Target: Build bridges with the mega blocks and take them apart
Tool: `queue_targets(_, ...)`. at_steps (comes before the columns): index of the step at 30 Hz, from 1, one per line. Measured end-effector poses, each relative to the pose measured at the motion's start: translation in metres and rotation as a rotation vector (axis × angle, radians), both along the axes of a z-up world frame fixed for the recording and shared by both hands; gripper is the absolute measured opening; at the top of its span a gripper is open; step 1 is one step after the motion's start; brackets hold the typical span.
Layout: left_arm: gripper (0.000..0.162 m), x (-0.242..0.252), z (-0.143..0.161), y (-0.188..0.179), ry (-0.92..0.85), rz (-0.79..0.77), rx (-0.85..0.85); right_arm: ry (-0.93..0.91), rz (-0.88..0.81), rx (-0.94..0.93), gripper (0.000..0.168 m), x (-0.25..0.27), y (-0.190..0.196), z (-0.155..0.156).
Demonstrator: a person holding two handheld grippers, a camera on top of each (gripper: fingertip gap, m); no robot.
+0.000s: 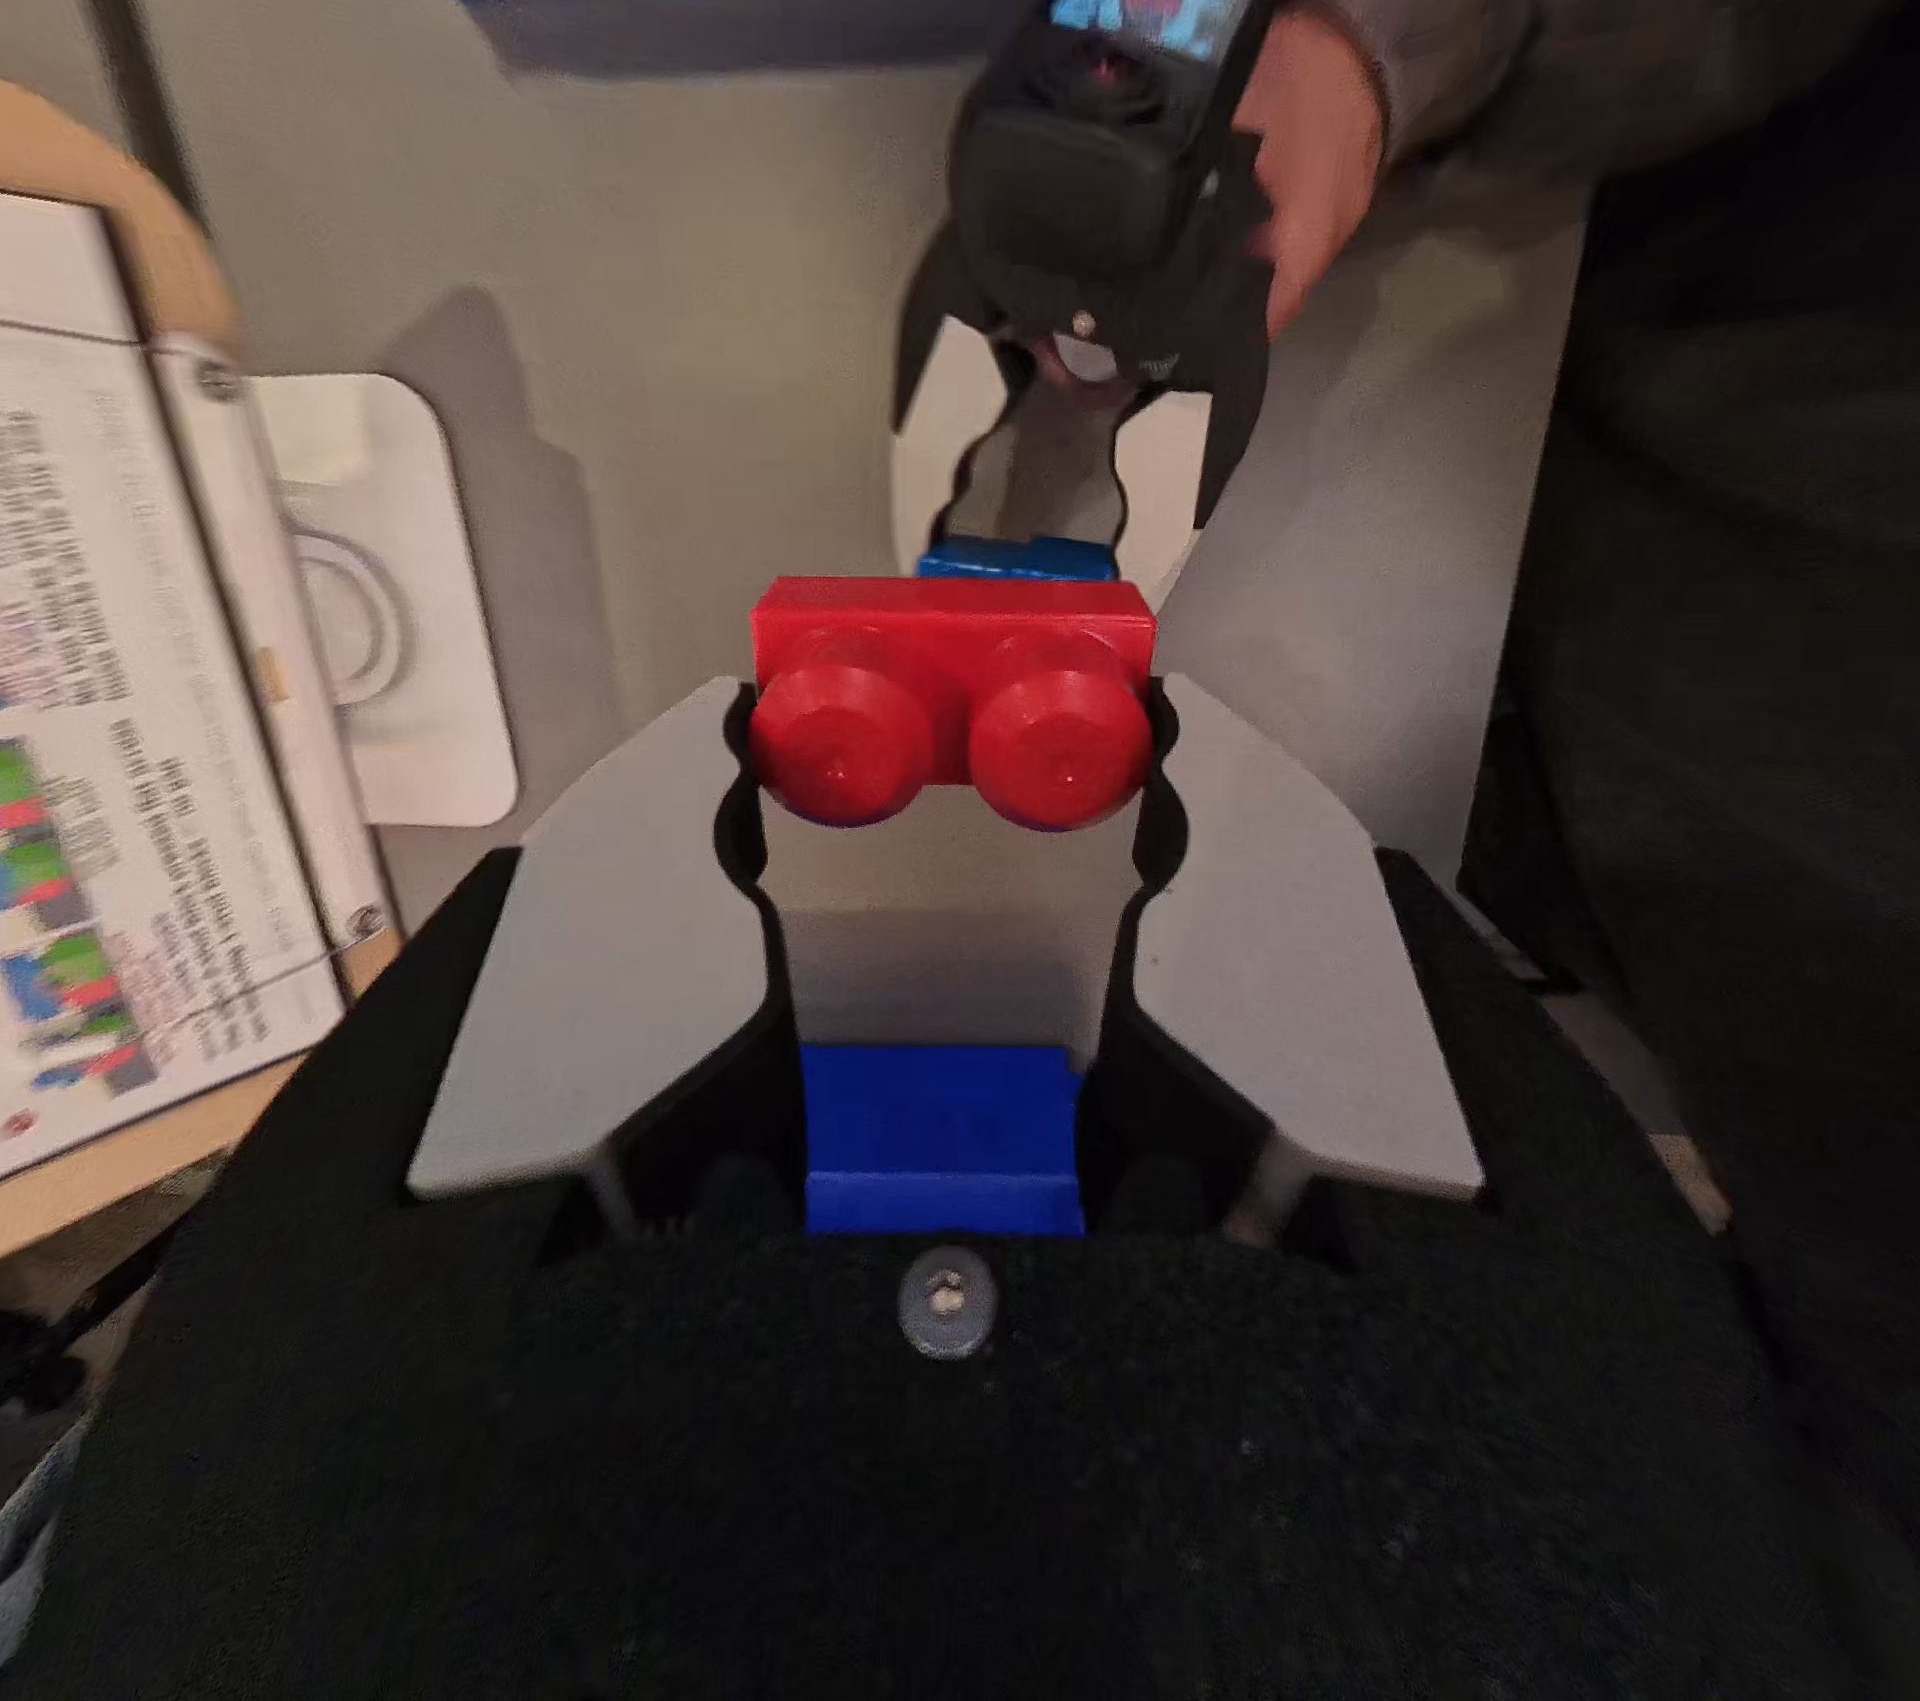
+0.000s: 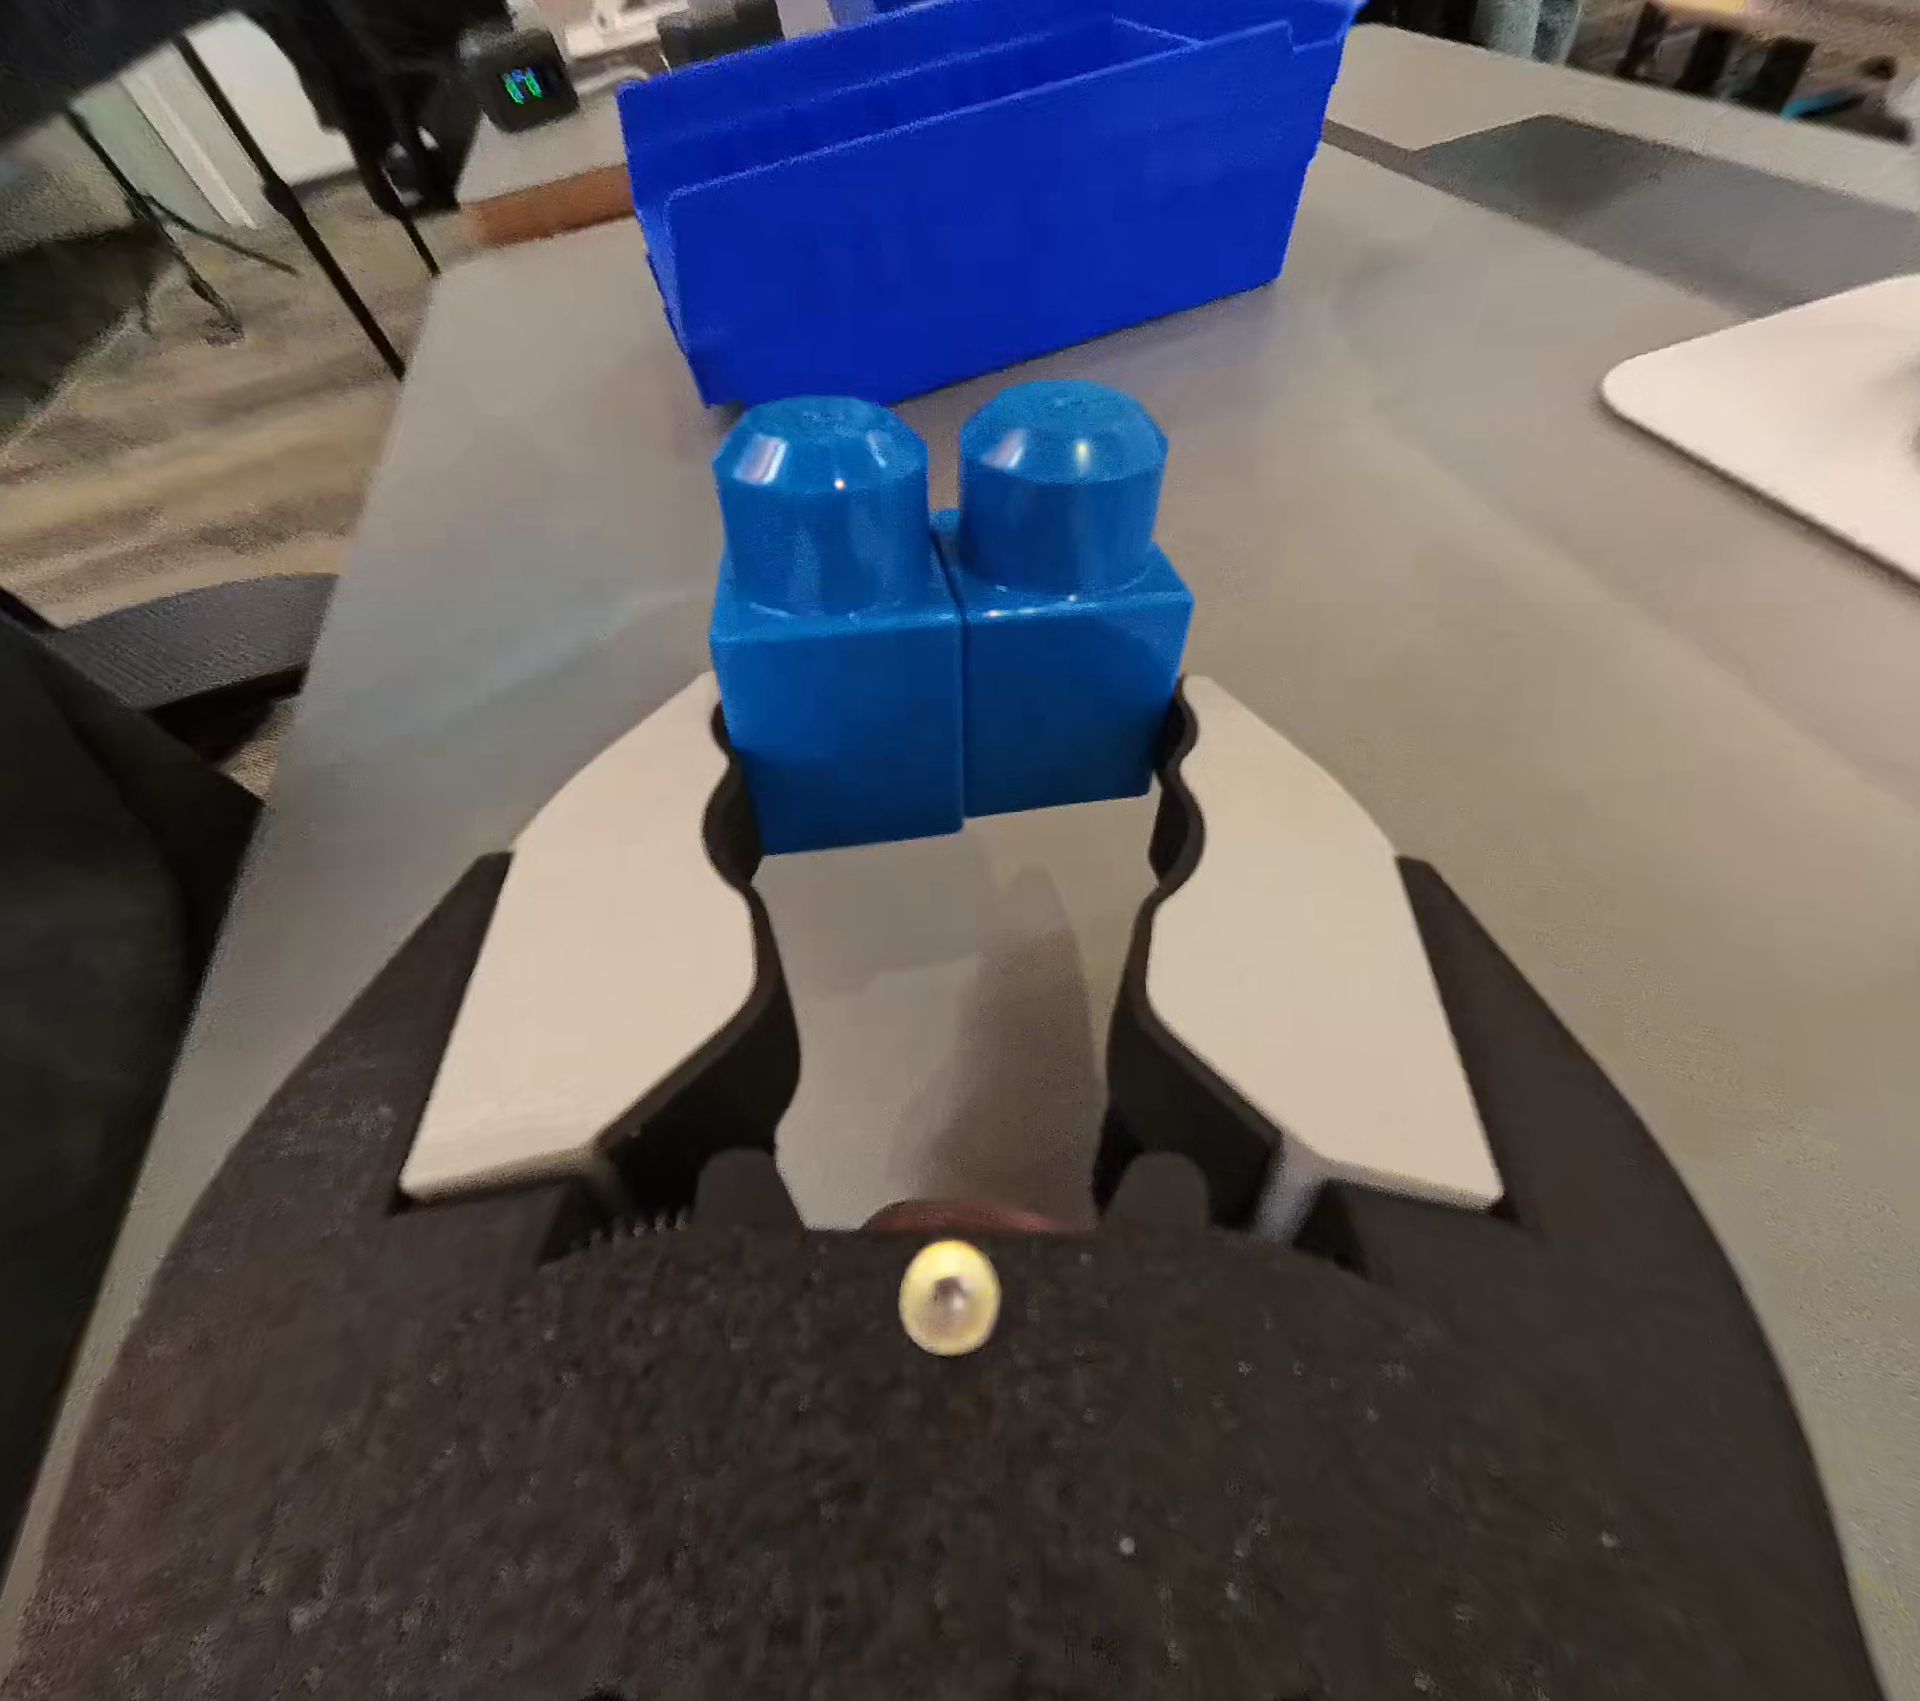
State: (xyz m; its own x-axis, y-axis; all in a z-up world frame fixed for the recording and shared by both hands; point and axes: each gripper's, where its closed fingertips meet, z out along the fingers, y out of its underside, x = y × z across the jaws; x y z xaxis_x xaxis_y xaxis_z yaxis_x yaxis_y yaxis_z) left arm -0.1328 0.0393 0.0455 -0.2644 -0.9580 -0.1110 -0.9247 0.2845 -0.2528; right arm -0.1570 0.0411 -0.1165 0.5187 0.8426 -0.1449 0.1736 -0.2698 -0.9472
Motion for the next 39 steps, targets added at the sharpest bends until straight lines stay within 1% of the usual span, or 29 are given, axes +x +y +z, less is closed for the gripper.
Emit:
queue_targets(2,0.069,-0.006,0.027,0.009,-0.051,0.016,0.065,-0.051,-0.016,0.027,0.075,0.001,-0.001,0.000)
queue_targets(3,0.069,-0.011,0.034,0.009,-0.066,0.022,0.074,-0.042,-0.014,0.033,0.075,0.001,-0.002,0.003)
queue_targets(5,0.069,-0.020,0.039,0.008,-0.086,0.051,0.092,-0.019,-0.021,0.027,0.075,0.002,-0.001,0.005)
queue_targets(7,0.069,-0.034,0.030,0.014,-0.089,0.111,0.171,-0.004,-0.029,0.035,0.075,0.004,-0.002,0.008)
queue_targets(9,0.070,-0.052,0.008,0.017,-0.078,0.169,0.238,0.014,-0.033,0.038,0.075,0.008,-0.010,0.018)
queue_targets(10,0.069,-0.061,-0.009,0.013,-0.077,0.198,0.220,0.014,-0.036,0.038,0.075,0.011,-0.016,0.025)
queue_targets(13,0.069,-0.078,-0.070,-0.008,-0.080,0.274,0.083,0.010,-0.063,0.063,0.075,0.029,-0.042,0.052)
queue_targets(15,0.069,-0.083,-0.106,-0.023,-0.086,0.298,-0.013,-0.053,-0.109,0.108,0.075,0.056,-0.061,0.071)
queue_targets(18,0.069,-0.082,-0.141,-0.038,-0.096,0.309,-0.102,-0.229,-0.254,0.148,0.075,0.126,-0.075,0.094)
queue_targets(21,0.069,-0.078,-0.158,-0.041,-0.093,0.296,-0.123,-0.499,-0.446,0.105,0.075,0.220,-0.069,0.102)
queue_targets(23,0.069,-0.074,-0.165,-0.043,-0.085,0.284,-0.135,-0.680,-0.472,-0.022,0.075,0.270,-0.061,0.085)
queue_targets(25,0.069,-0.071,-0.172,-0.047,-0.064,0.255,-0.135,-0.797,-0.424,-0.151,0.075,0.299,-0.045,0.058)
queue_targets(28,0.069,-0.067,-0.177,-0.053,-0.047,0.222,-0.134,-0.888,-0.345,-0.368,0.076,0.315,-0.027,0.014)
queue_targets(32,0.069,-0.069,-0.180,-0.058,-0.030,0.202,-0.129,-1.074,-0.240,-0.464,0.076,0.320,-0.022,-0.020)
queue_targets(35,0.069,-0.072,-0.181,-0.057,-0.026,0.210,-0.136,-1.155,-0.220,-0.511,0.077,0.328,-0.020,-0.033)
queue_targets(36,0.069,-0.073,-0.181,-0.057,-0.024,0.209,-0.137,-1.157,-0.215,-0.529,0.085,0.328,-0.021,-0.036)
queue_targets(37,0.069,-0.073,-0.181,-0.056,-0.022,0.211,-0.135,-1.149,-0.232,-0.517,0.098,0.327,-0.020,-0.034)
queue_targets(39,0.069,-0.074,-0.182,-0.055,-0.017,0.215,-0.133,-1.122,-0.272,-0.482,0.103,0.326,-0.024,-0.021)
